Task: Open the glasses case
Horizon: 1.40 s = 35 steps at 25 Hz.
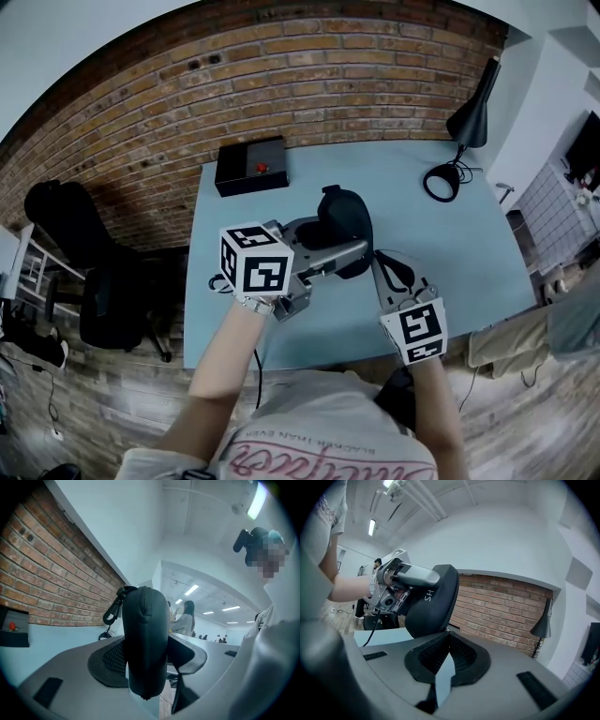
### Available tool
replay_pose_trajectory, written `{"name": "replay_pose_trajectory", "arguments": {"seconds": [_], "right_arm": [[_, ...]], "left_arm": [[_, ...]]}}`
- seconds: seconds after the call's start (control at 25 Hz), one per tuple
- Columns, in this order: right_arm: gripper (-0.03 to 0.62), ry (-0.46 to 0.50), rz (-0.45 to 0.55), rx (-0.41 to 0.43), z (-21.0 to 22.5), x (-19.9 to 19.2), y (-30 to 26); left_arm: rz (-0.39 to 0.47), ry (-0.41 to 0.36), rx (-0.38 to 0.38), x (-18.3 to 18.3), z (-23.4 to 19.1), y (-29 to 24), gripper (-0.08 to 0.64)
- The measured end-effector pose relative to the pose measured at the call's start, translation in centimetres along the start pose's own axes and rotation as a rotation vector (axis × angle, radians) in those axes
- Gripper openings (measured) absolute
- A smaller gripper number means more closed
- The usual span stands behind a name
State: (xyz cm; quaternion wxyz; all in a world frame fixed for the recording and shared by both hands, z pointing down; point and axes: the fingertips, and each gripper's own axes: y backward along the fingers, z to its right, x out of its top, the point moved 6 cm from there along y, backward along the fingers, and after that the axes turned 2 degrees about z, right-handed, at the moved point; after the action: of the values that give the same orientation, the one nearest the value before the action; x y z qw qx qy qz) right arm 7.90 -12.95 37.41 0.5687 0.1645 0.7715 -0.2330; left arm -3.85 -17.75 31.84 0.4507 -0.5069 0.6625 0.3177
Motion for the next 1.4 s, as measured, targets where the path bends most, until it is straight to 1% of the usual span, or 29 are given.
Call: {"name": "replay_pose_trajectory", "arguments": {"seconds": [0.2,0.4,0.64,0.92,1.16,1.4], "right_arm": [[0.017,0.031,0.003,-0.001,0.1,0.3,-0.2],[0.017,0.056,0.004,-0.01,0.5,0.5,-0.2],[0.017,0.085,0.005,-0.011,1.2,1.0,-0.2],[0.017,0.116,0.006,-0.018,1.7,1.5,-0.5],[0.017,0.155,0.002,-0.014,1.9,1.6,-0.5],[0.017,0.218,-0.013,-0.013,1.8,1.8,-0.7]], "left_arm": [[-0.083,-0.062,-0.003,-0.4,0.2,-0.3,0.255],[-0.173,-0.122,0.0,-1.6,0.4,-1.0,0.256],[-0.255,-0.155,-0.003,-2.6,0.3,-1.5,0.255],[-0.35,-0.206,0.013,-4.0,-0.1,-1.8,0.256],[-0.402,-0.223,0.018,-5.0,-0.4,-1.9,0.256],[-0.451,-0.239,0.027,-5.6,-0.6,-1.8,0.256]]}}
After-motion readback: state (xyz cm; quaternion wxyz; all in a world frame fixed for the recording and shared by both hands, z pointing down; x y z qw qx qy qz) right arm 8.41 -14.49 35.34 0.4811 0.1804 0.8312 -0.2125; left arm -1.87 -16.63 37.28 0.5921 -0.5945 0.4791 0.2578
